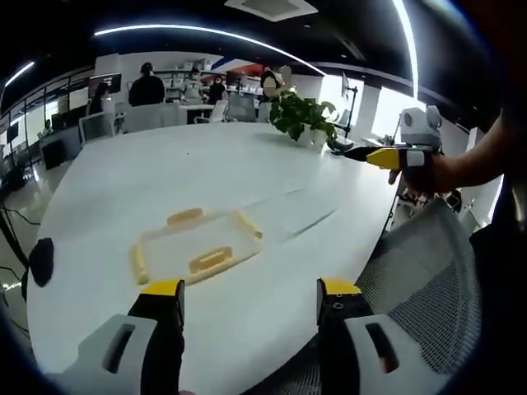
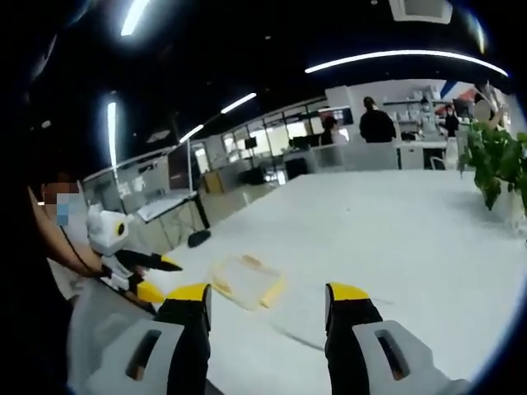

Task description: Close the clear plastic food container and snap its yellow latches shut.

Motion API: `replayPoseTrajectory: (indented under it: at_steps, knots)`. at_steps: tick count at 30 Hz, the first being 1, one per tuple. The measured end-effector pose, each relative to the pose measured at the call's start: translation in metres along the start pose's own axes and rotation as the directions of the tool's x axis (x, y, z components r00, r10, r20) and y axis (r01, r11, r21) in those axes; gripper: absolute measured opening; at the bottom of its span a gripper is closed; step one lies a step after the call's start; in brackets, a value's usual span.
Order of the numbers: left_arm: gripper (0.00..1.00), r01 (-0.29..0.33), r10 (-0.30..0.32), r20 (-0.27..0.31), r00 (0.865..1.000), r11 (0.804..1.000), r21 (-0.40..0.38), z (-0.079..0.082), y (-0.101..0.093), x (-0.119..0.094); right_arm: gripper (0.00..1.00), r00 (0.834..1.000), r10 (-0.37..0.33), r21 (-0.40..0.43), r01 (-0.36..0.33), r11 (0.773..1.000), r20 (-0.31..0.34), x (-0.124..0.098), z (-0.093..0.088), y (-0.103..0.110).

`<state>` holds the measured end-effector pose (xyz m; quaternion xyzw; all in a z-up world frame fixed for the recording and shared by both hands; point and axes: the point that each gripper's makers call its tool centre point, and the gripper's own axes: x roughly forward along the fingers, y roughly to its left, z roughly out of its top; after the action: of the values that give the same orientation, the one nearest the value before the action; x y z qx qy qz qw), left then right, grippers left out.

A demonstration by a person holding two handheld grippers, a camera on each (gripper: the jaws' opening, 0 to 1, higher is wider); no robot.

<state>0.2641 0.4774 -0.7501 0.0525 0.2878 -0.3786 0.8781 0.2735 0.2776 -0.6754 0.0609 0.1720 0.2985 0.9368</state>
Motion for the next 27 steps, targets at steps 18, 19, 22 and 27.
replayPoseTrajectory:
  at_steps: [18, 19, 22, 27]
  knots:
    - [0.63, 0.02, -0.02, -0.033, 0.999, 0.999, 0.027, 0.0, 0.017, 0.005, 0.57, 0.998, 0.057, -0.074, -0.059, 0.996, -0.025, 0.024, 0.009, 0.012]
    - [0.63, 0.021, -0.02, -0.036, 0.999, 0.999, 0.029, -0.001, 0.018, 0.005, 0.57, 0.998, 0.062, -0.079, -0.063, 0.995, -0.027, 0.026, 0.01, 0.013]
    - [0.63, 0.031, -0.029, -0.049, 0.998, 0.999, 0.038, -0.003, 0.021, 0.007, 0.57, 0.997, 0.069, -0.094, -0.072, 0.993, -0.034, 0.032, 0.011, 0.014]
    - [0.64, 0.04, -0.039, -0.056, 0.998, 0.999, 0.02, -0.002, 0.026, 0.007, 0.56, 0.996, 0.077, -0.108, -0.082, 0.991, -0.046, 0.039, 0.011, 0.014]
